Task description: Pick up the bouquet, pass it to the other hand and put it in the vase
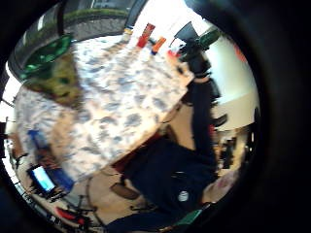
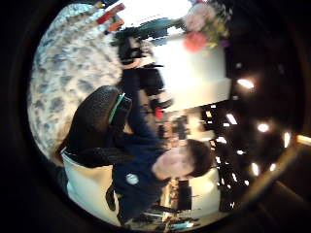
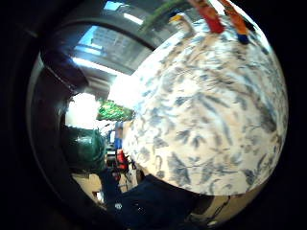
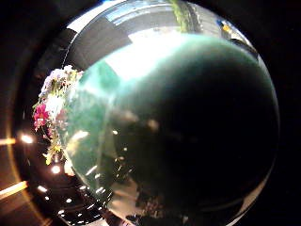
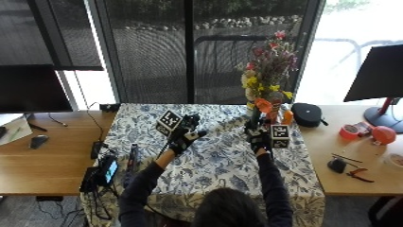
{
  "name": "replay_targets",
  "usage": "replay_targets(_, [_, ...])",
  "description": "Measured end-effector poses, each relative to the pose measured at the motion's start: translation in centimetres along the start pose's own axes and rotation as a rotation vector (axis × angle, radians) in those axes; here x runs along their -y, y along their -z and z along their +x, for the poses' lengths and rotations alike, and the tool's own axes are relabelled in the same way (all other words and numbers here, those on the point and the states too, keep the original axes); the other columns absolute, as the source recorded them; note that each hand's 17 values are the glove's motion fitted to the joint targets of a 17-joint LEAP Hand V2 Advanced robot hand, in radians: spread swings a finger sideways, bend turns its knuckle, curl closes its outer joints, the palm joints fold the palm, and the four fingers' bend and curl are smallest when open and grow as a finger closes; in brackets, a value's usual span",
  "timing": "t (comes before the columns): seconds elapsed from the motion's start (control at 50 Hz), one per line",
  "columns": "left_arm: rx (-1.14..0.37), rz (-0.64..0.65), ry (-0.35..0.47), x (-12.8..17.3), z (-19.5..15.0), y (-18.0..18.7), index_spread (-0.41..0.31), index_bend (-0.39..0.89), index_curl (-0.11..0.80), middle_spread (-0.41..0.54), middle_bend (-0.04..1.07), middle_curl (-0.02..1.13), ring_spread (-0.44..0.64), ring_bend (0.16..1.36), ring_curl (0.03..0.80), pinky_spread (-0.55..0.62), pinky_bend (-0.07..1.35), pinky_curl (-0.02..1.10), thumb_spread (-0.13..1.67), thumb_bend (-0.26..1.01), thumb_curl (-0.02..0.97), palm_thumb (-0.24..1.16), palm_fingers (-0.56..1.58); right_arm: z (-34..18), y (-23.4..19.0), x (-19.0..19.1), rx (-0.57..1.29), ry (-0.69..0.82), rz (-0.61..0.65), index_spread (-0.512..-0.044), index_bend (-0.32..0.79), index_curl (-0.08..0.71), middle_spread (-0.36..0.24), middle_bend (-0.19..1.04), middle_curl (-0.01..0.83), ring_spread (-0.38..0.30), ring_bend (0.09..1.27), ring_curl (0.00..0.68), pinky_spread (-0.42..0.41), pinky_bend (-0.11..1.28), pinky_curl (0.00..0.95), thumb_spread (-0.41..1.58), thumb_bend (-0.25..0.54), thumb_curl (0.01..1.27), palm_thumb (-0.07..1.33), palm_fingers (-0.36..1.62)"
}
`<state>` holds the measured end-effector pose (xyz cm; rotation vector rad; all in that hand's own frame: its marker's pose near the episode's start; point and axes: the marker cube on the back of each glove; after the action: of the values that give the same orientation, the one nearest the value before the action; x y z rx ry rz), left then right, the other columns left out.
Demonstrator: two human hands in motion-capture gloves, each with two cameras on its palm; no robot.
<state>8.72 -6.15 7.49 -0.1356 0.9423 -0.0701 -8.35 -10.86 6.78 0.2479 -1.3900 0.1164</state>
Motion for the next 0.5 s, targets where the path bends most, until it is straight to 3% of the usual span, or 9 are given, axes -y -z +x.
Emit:
replay_targets(0.1, [-0.234, 0.025, 0.070, 2.9, 1.2, -0.6, 0.061, 0.07, 0.317, 0.290, 0.21, 0.27, 0.33, 0.63, 0.276, 0.40, 0.38, 0.35, 1.17, -0.01, 0.303, 0.42, 0.00, -0.2, -2.9, 0.0, 0.012, 0.056, -0.067, -0.259, 0.27, 0.587, -0.213, 0.64, 0.664, -0.228, 0.72, 0.546, -0.250, 0.53, 0.501, 1.13, -0.054, 0.29, 0.79, 1.36])
replay_targets(0.26, [-0.218, 0.125, 0.116, 6.2, 2.7, -1.8, 0.095, 0.10, 0.276, 0.334, 0.23, 0.29, 0.37, 0.65, 0.277, 0.42, 0.41, 0.35, 1.12, -0.01, 0.330, 0.50, -0.02, -1.4, -7.9, -2.5, 0.038, 0.075, -0.180, -0.255, 0.29, 0.613, -0.204, 0.67, 0.676, -0.225, 0.74, 0.549, -0.253, 0.55, 0.506, 1.10, -0.026, 0.28, 0.76, 1.35])
replay_targets(0.42, [-0.271, 0.096, 0.167, 8.0, 2.0, -3.1, 0.115, 0.20, 0.314, 0.325, 0.20, 0.30, 0.40, 0.59, 0.260, 0.42, 0.36, 0.34, 1.07, 0.00, 0.355, 0.60, 0.04, -5.3, -12.0, -7.3, 0.099, 0.026, -0.321, -0.252, 0.31, 0.628, -0.199, 0.69, 0.682, -0.224, 0.76, 0.547, -0.254, 0.57, 0.508, 1.08, -0.018, 0.28, 0.77, 1.34])
replay_targets(0.5, [-0.275, 0.092, 0.166, 8.2, 2.6, -3.7, 0.118, 0.19, 0.325, 0.335, 0.20, 0.31, 0.41, 0.59, 0.258, 0.42, 0.34, 0.33, 1.06, -0.01, 0.364, 0.63, 0.09, -2.2, -14.3, -5.8, 0.060, 0.050, -0.339, -0.252, 0.31, 0.635, -0.197, 0.69, 0.683, -0.223, 0.77, 0.546, -0.253, 0.58, 0.508, 1.06, -0.012, 0.29, 0.79, 1.33])
